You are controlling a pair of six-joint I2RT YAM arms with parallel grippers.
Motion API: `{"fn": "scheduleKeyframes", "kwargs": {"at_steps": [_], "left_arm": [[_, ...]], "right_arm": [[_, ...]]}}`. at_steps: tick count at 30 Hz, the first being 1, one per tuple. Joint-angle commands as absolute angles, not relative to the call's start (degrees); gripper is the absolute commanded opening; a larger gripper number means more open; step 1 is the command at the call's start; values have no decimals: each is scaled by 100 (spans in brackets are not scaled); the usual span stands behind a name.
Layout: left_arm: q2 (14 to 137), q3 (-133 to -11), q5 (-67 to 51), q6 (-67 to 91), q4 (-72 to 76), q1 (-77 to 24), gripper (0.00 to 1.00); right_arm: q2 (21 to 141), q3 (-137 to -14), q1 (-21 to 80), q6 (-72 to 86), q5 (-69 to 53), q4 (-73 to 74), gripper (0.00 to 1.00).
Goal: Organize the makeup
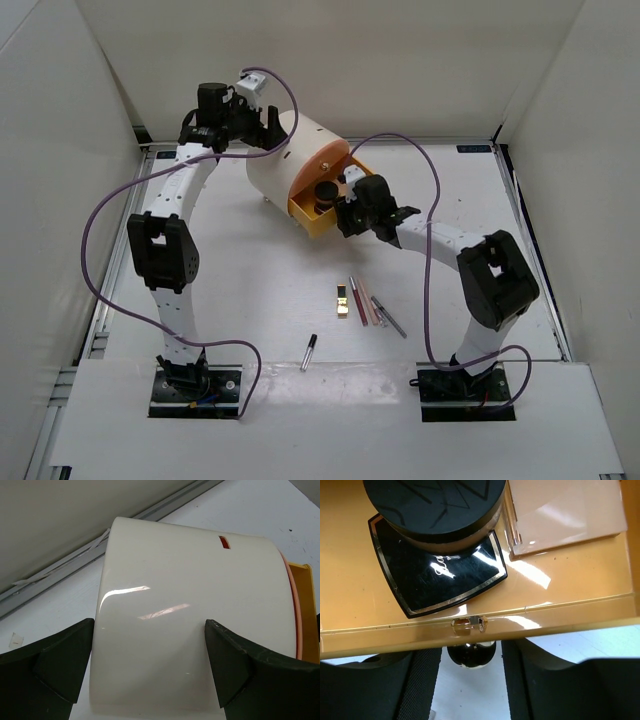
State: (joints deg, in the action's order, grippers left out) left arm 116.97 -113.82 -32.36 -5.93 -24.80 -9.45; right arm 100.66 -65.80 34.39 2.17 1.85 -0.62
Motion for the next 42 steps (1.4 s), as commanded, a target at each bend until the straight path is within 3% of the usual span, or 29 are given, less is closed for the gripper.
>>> {"fn": "scheduleKeyframes", "kwargs": {"at_steps": [1, 3, 9, 18, 23, 27, 29, 32, 33, 37, 42], "left_arm": [[11988, -11320, -3506, -1159, -3375, -1169, 98], [12075, -11338, -3655, -1300, -3358, -1108, 98], [12480, -11759, -4175, -1529, -3516, -993, 98], [12955, -12199, -4552, -1599, -3480, -1011, 98], [13113, -12418, -4675, -1643, -3498, -1098, 98], [13219, -12524, -4711, -1828, -3551, -1221, 98], [13306, -12603, -4693, -1776, -3551, -1265, 98], [13394, -12639, -4702, -1653, -3481, -1292, 98], [13412, -12656, -4746, -1618, -3480, -1292, 98], [13430, -12656, -4711, -1503, -3445, -1292, 98], [13289, -12656, -4501, -1511, -3480, -1292, 98]], "right_arm": [[9705, -6830, 3323, -112, 334, -1128, 52], [9563, -6628, 3130, -438, -207, -810, 47], [9562, -6819, 2321, -1738, -2107, 560, 48], [10335, -7786, 2162, -2487, -2548, 1125, 52], [10573, -8094, 2180, -2461, -2654, 564, 44], [10828, -8384, 2215, -2575, -3224, 343, 44], [10951, -8560, 2232, -2540, -3243, 247, 46], [11249, -8858, 2250, -2093, -3287, -148, 61], [11372, -8894, 2320, -1953, -3235, -463, 62], [11426, -8492, 2609, -987, -1922, -1700, 72], [11022, -7613, 2567, -765, -1582, -2215, 74]]}}
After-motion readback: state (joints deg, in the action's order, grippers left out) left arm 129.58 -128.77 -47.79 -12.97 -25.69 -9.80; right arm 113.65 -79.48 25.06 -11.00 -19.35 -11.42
